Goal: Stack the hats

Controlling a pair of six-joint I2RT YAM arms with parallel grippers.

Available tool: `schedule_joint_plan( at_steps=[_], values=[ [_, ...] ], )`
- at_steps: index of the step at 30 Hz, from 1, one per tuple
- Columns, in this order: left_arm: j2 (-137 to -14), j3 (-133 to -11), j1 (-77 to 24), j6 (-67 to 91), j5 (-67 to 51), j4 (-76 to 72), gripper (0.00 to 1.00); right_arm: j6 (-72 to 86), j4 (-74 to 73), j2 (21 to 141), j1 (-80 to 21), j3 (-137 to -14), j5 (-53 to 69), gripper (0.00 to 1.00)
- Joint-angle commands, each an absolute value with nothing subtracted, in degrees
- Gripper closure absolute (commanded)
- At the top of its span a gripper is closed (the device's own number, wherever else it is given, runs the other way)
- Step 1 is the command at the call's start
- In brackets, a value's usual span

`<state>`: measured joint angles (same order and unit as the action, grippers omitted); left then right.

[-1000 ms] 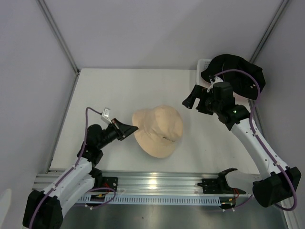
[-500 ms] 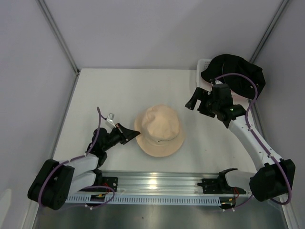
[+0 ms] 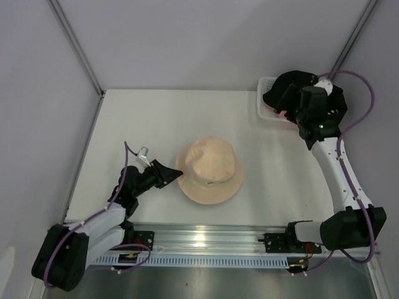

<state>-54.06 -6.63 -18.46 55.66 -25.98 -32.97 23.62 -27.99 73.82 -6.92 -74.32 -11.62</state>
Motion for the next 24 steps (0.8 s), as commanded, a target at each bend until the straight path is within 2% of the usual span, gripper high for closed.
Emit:
schedule_joint_plan(
  at_steps=[1, 3, 4, 5, 7, 13, 19, 24],
  values=[
    [-45.7, -12.1, -18.2, 48.7, -21.2, -17.0, 0.46, 18.7, -23.8, 80.1, -1.3, -83.2, -22.9, 0.01],
    [-41.2, -13.4, -18.1, 47.4, -19.4, -11.3, 0.42, 18.1, -23.7, 83.0, 1.6, -86.8, -22.9, 0.0],
    [-38.8, -15.7, -18.1, 46.8, -18.3, -8.4, 0.35, 17.6, -23.6, 84.4, 2.6, -90.5, -23.2, 0.0],
    [-34.8, -16.6, -18.1, 46.1, -16.9, -2.4, 0.19, 17.1, -23.0, 87.5, 4.4, -92.1, -23.6, 0.0],
    [-31.4, -21.2, -18.0, 43.7, -12.6, 3.8, 0.01, 15.3, -23.1, 90.7, 5.8, -97.2, -24.0, 0.01],
    [-28.1, -32.7, -16.4, 36.1, -9.3, 14.9, 0.0, 10.8, -22.2, 103.6, 9.6, -104.5, -23.4, 0.01],
    [-31.9, -40.5, -15.5, 30.8, -7.4, 18.7, 0.01, 11.6, -22.9, 116.0, 14.2, -112.6, -18.2, 0.15],
    [-34.7, -42.0, -14.3, 28.8, -5.3, 14.5, 0.0, 10.5, -20.1, 125.3, 14.4, -121.1, -17.8, 0.21]
  ],
)
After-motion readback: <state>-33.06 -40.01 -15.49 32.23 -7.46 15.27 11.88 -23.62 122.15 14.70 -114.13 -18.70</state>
